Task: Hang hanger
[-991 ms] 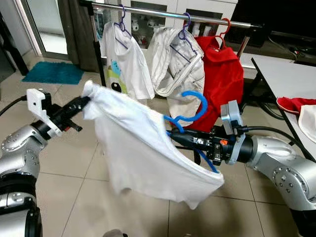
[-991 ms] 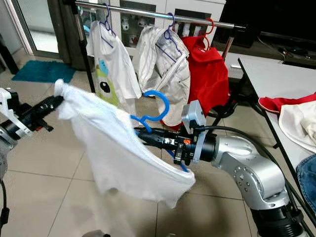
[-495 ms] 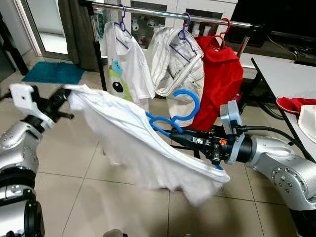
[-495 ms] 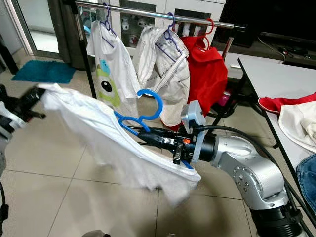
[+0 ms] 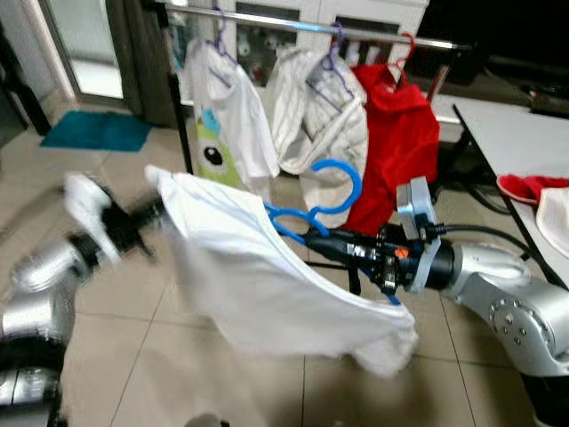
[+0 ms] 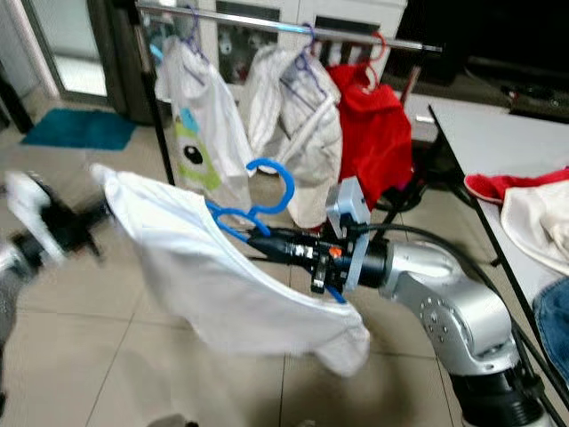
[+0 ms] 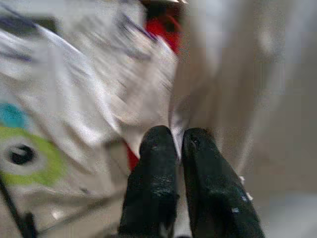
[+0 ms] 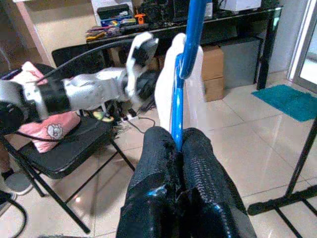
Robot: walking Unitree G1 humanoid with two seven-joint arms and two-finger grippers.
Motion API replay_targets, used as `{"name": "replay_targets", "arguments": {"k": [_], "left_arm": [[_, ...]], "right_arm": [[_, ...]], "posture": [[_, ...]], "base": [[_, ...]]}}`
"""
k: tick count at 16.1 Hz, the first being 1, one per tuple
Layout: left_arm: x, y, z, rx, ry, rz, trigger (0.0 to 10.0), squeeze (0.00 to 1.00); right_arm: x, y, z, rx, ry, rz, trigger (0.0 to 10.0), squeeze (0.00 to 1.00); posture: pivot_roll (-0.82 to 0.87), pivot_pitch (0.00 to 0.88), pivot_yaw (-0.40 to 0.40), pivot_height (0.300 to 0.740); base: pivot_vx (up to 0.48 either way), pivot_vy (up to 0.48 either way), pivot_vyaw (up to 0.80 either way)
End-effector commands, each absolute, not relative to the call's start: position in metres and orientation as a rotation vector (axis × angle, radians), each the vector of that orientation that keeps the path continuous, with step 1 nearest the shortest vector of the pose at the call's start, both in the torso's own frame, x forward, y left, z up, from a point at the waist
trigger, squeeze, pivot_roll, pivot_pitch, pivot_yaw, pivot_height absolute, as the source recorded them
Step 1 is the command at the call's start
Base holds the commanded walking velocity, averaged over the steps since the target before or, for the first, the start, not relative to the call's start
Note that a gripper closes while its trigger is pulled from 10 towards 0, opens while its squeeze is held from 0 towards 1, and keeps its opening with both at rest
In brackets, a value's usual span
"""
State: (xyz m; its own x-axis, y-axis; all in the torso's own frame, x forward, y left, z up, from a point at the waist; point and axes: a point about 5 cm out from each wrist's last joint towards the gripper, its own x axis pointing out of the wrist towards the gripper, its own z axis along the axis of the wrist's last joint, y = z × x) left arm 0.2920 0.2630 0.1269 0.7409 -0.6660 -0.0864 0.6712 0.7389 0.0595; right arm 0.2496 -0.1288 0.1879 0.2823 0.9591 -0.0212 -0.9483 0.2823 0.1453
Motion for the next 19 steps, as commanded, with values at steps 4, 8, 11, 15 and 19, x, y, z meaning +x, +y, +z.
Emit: {"name": "replay_targets", "arguments": {"k": [4,8,11,15,19], "left_arm": [[0.288,0.269,0.155,0.017,-0.060,-0.717,10.0,1.00],[0.280,0.267,0.168,-0.199,-0.194,-0.673,10.0,1.00],[0.276,0.272,0.168,-0.339,-0.236,-0.584,10.0,1.00],[0.266,0.262,0.148,-0.298,-0.047,-0.683,10.0,0.00],[0.260,0.265,0.149,-0.256,-0.050,-0.680,10.0,0.00]], "right_arm": [[0.252,-0.132,0.196,0.091,0.076,1.271,10.0,0.00],[0.253,-0.131,0.197,0.091,0.073,1.269,10.0,0.00],[0.254,-0.131,0.197,0.090,0.069,1.268,10.0,0.00],[0.254,-0.129,0.197,0.088,0.071,1.277,10.0,0.00],[0.253,-0.126,0.194,0.097,0.075,1.269,10.0,0.00]], "posture": [[-0.09,0.000,-0.050,0.740],[-0.09,0.000,-0.049,0.740],[-0.10,0.000,-0.047,0.740],[-0.10,0.000,-0.044,0.740],[-0.09,0.000,-0.044,0.740]], "base": [[0.000,0.000,0.00],[0.000,0.000,0.00],[0.000,0.000,0.00],[0.000,0.000,0.00],[0.000,0.000,0.00]]}}
